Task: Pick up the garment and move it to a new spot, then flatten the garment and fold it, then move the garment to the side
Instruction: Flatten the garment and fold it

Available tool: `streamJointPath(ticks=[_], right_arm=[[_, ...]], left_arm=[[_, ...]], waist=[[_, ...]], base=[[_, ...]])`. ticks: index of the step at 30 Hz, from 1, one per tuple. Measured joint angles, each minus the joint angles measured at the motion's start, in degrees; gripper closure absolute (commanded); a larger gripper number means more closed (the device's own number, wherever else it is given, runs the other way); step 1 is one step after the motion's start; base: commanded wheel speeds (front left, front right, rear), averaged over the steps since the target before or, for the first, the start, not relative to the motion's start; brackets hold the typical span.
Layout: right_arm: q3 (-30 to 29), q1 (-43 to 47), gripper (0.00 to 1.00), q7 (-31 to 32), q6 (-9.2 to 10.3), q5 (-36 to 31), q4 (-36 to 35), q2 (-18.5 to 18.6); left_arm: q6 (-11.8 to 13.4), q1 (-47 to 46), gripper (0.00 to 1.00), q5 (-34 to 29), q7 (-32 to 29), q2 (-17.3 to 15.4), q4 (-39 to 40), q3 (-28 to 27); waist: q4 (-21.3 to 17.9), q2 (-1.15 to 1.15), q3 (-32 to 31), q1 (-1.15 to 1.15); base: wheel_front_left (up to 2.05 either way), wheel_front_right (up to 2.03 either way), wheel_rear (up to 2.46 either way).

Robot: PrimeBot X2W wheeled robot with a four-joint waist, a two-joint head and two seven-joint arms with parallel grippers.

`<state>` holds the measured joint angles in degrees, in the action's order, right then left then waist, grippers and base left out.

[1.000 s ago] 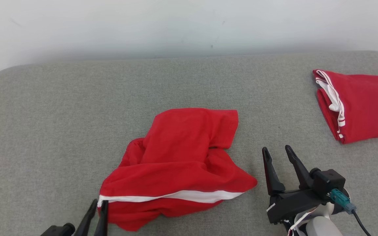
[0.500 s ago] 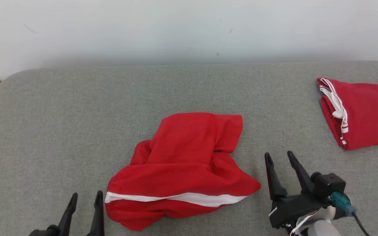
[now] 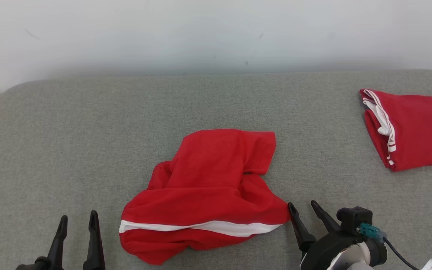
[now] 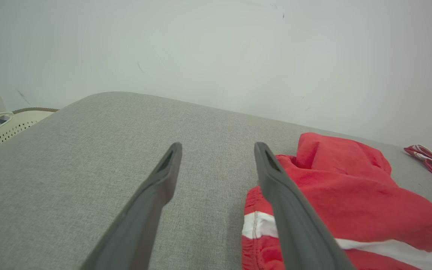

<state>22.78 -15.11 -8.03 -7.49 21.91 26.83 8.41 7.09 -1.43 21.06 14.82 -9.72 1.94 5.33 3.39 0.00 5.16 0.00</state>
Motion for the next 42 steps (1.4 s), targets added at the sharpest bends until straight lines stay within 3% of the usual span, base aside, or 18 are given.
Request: streamJointPath(ticks=[11,12,13,14,15,26,32,42], right_arm=[[4.1,-2.7,0.00,2.7,0.01,3.0,5.6,1.5],[4.6,-3.0,0.08,2.9,0.01,3.4,5.8,1.5],[5.0,-3.3,0.52,2.9,0.01,3.8,6.0,1.5],[5.3,-3.6,0.89,2.9,0.01,4.1,6.1,1.5],[5.7,-3.7,1.00,2.7,0.01,4.4,6.3,1.5],[6.9,-4.4,1.00,0.4,0.01,8.0,4.1,3.6],[7.3,-2.5,1.00,1.6,0.01,12.1,-3.7,5.9],[2.6,5.0,1.00,10.9,0.01,14.5,-18.5,10.9]], left_arm=[[-2.8,-0.2,0.00,-2.4,0.1,3.1,-1.2,-2.2],[-3.0,-0.2,0.00,-2.5,0.1,3.2,-1.3,-2.4],[-3.1,-0.2,0.00,-2.6,0.1,3.4,-1.4,-2.8],[-3.5,-0.2,0.00,-2.8,0.1,3.6,-1.4,-3.1],[-3.5,-0.2,0.00,-2.9,0.1,3.7,-1.5,-3.3],[-5.1,0.0,0.00,-4.0,0.1,5.4,-2.3,-5.2],[-5.8,0.1,0.00,-4.8,0.1,6.0,-2.5,-5.8],[-6.5,0.6,0.00,-5.1,0.1,6.5,-3.2,-6.5]], waist=[[2.2,0.00,0.9,0.00],[2.5,0.00,0.9,0.00],[2.7,0.00,0.9,0.00],[2.8,0.00,1.0,0.00],[3.0,0.00,1.0,0.00],[1.8,0.00,0.7,0.00],[0.9,0.00,0.7,0.00],[0.7,0.00,0.1,0.00]], base=[[0.00,0.00,0.00],[0.00,0.00,0.00],[0.00,0.00,0.00],[0.00,0.00,0.00],[0.00,0.00,0.00],[0.00,0.00,0.00],[0.00,0.00,0.00],[0.00,0.00,0.00]])
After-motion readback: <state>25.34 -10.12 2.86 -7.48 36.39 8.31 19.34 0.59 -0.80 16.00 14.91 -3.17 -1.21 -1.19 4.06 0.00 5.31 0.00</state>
